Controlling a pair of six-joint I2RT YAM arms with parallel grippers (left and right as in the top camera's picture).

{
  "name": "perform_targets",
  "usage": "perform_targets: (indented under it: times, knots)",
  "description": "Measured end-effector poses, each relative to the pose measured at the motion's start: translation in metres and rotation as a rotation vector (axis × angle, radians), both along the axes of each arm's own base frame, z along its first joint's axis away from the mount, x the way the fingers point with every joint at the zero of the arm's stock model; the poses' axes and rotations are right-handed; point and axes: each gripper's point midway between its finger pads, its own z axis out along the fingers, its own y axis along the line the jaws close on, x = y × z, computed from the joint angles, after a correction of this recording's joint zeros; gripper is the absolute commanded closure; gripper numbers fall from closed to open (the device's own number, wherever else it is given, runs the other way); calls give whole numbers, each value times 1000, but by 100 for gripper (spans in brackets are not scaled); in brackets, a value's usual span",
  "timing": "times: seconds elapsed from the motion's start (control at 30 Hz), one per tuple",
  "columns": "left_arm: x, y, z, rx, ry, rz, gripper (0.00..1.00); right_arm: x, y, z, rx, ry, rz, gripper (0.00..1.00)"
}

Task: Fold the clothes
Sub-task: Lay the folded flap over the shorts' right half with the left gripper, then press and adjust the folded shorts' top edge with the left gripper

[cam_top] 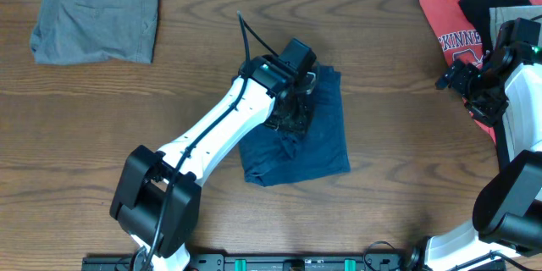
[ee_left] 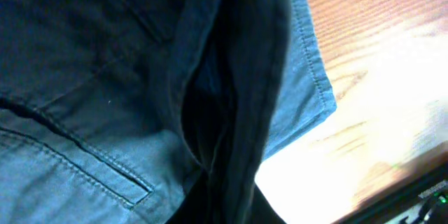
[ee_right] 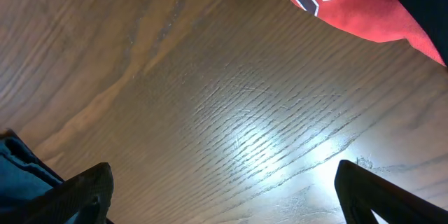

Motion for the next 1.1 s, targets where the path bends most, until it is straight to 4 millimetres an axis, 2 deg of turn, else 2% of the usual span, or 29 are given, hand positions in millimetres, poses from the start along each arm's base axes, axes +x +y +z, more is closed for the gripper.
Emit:
perform_targets:
  times: [0.1, 0.13, 0.17, 0.3, 0.97, 1.1]
  knots:
    - [1, -6, 1, -20, -8, -6, 83, 0, 0, 0, 0, 0, 0, 1]
    - [2, -7, 2, -26, -13, -8, 75, 0, 0, 0, 0, 0, 0, 1]
    - [3, -9, 2, -33, -20, -9, 72, 0, 0, 0, 0, 0, 0, 1]
    - [6, -12, 4, -48, -27, -5, 66, 0, 0, 0, 0, 0, 0, 1]
    - [-1, -12, 4, -56, 6, -9, 65, 0, 0, 0, 0, 0, 0, 1]
    - [-1, -12, -4, -45, 24, -2, 66, 0, 0, 0, 0, 0, 0, 1]
